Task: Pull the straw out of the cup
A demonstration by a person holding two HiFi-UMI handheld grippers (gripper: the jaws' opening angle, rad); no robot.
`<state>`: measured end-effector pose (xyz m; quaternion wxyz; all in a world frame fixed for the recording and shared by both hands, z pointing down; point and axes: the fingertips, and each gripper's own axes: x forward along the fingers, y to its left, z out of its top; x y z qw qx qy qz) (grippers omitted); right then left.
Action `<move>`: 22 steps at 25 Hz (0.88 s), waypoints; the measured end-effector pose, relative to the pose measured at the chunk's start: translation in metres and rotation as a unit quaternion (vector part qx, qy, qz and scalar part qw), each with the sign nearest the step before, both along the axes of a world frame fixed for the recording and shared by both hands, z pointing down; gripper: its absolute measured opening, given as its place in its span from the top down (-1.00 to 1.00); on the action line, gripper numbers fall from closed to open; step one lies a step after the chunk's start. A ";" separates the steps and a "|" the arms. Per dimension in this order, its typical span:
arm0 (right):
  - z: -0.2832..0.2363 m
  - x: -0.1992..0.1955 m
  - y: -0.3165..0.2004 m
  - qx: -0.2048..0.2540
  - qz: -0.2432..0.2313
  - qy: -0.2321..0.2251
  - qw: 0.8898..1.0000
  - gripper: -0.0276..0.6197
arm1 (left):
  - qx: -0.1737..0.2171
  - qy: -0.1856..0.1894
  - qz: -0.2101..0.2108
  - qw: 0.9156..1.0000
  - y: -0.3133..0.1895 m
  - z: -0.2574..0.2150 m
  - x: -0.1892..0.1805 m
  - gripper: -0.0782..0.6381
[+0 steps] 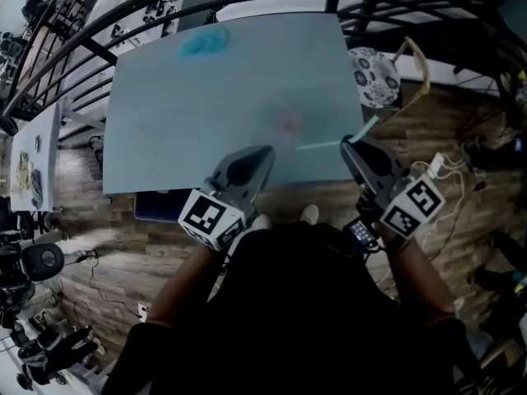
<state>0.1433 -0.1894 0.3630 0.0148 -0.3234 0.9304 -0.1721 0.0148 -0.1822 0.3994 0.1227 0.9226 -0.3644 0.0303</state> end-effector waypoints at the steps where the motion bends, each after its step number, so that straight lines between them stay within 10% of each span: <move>1: -0.001 -0.005 0.003 0.001 0.003 0.001 1.000 0.79 | -0.005 0.000 0.003 1.000 0.003 0.000 -0.005 0.75; 22: -0.008 -0.113 0.088 0.005 0.062 0.000 0.998 0.80 | 0.016 0.017 0.070 0.997 0.069 -0.014 -0.108 0.75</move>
